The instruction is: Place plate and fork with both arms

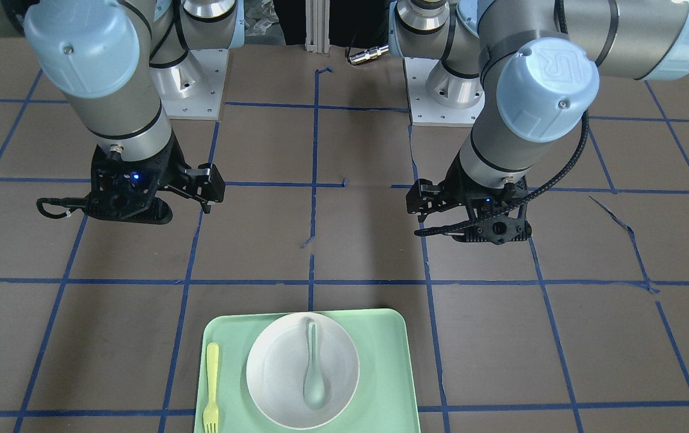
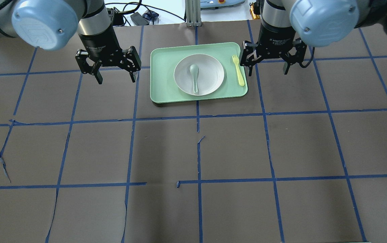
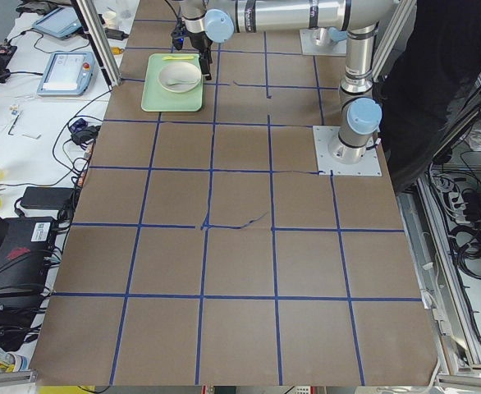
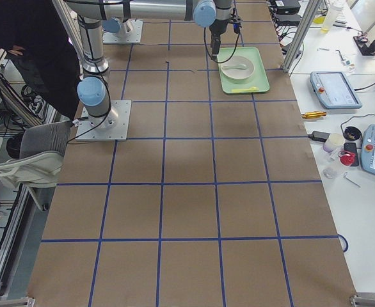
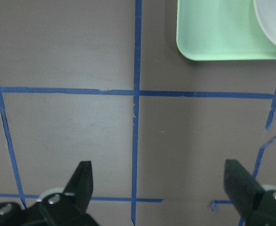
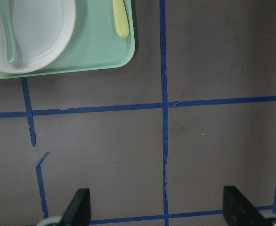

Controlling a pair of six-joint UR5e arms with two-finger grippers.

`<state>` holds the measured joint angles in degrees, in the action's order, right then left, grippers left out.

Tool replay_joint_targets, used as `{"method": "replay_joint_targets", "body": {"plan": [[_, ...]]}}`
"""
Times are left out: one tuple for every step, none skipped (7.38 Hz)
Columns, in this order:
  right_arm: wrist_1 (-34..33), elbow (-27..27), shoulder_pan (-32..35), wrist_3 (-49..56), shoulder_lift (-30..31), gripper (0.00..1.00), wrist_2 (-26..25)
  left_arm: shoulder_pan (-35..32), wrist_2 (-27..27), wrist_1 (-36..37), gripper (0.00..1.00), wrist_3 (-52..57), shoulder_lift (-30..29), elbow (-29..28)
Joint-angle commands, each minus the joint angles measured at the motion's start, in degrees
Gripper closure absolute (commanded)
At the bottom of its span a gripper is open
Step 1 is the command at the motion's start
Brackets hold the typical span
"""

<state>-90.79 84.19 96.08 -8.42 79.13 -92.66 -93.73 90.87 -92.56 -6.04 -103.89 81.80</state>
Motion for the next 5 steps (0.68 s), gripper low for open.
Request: {"method": "replay_joint_targets", "body": {"plan": [[1.8, 0.7, 0.4, 0.1, 2.0, 0.0, 0.1, -0.2, -0.3, -1.1, 0.0, -2.7, 2.5, 0.0], [2.5, 0.6, 0.5, 0.2, 2.4, 0.0, 0.2, -0.5, -0.8, -2.2, 0.0, -3.4, 3.9, -0.1], [2.6, 0.6, 0.5, 0.2, 2.8, 0.0, 0.2, -0.8, -0.8, -2.3, 0.0, -3.4, 4.8, -0.1], [3.9, 0.6, 1.1, 0.2, 3.7, 0.0, 1.9, -0.7, -0.5, -2.3, 0.0, -3.3, 4.0, 0.1], [4.2, 0.5, 1.1, 0.2, 4.0, 0.0, 2.0, -0.6, -1.0, -2.0, 0.0, -3.2, 3.3, 0.1]]}}
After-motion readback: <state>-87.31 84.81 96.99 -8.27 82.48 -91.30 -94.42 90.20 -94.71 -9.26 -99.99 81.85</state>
